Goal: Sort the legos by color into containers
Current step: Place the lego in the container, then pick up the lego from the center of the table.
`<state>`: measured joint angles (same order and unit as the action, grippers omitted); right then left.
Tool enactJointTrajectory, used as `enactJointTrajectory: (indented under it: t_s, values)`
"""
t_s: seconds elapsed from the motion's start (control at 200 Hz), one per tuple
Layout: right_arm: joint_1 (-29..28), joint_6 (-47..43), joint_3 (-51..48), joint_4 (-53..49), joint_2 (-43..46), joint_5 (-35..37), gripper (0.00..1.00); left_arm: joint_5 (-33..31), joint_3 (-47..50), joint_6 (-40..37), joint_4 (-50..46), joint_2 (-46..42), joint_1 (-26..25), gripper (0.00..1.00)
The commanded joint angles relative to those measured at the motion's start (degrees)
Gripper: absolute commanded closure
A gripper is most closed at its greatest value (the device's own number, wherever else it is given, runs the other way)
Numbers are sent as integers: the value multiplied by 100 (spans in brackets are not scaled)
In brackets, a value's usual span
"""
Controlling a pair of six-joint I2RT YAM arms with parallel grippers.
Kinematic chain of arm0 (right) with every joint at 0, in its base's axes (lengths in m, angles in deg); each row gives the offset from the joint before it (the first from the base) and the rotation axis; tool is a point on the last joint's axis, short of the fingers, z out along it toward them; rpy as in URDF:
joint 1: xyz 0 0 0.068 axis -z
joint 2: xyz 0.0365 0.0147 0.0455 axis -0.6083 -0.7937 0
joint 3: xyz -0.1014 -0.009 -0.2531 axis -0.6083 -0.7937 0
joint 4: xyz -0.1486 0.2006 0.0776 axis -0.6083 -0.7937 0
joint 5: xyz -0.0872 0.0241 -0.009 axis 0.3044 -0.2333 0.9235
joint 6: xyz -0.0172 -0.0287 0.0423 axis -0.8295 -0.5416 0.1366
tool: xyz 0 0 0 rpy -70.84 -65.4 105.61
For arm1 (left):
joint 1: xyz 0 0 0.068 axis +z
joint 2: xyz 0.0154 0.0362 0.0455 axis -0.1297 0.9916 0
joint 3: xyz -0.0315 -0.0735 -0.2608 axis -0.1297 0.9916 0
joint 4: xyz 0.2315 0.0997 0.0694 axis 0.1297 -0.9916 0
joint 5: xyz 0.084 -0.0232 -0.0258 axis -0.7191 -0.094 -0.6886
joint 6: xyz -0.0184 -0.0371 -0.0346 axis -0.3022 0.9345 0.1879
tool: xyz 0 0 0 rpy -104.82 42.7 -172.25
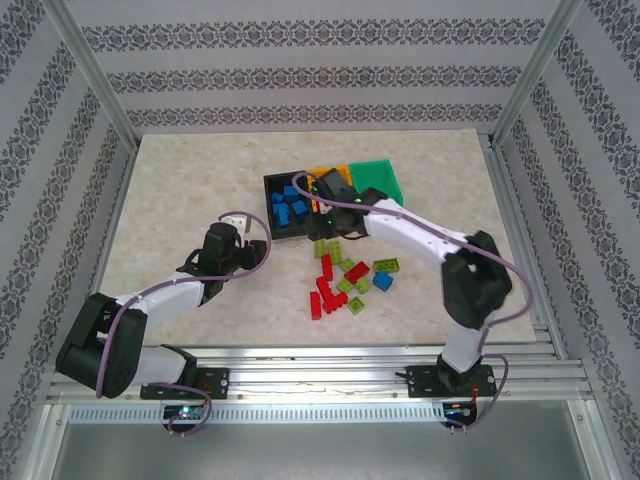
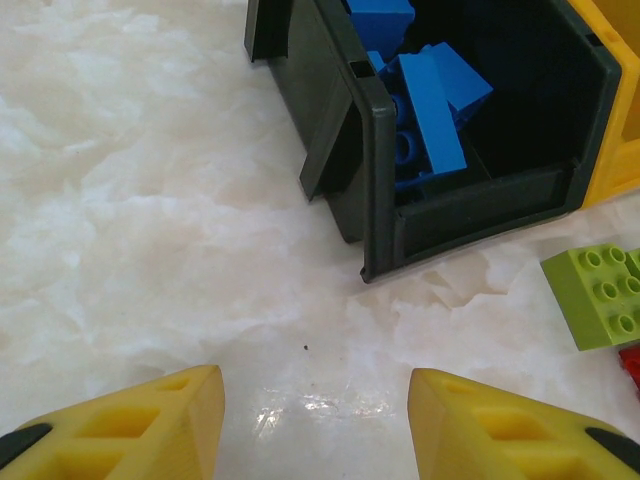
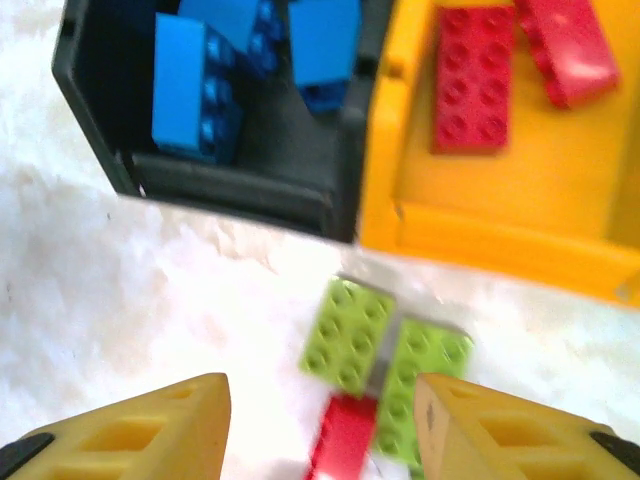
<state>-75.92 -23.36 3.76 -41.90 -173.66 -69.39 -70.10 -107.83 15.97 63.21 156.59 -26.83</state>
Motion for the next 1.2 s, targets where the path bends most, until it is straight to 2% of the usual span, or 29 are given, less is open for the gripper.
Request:
enactJointTrajectory:
  t_s: [0.0,0.24,0.445,1.194]
  values:
    - [163,172,-878,18,724,281,48,127,38,84,64,-43,100,48]
    - [751,416,-2671,-75,1868,193,47,248,71,97,147,-42,102,48]
    - [945,536,-3284,-178,2392,289,42,504,49,85,207,0,110,45]
    - [989,399,-3202,44,1335,232,40,542,80,89,226,-27,102,45]
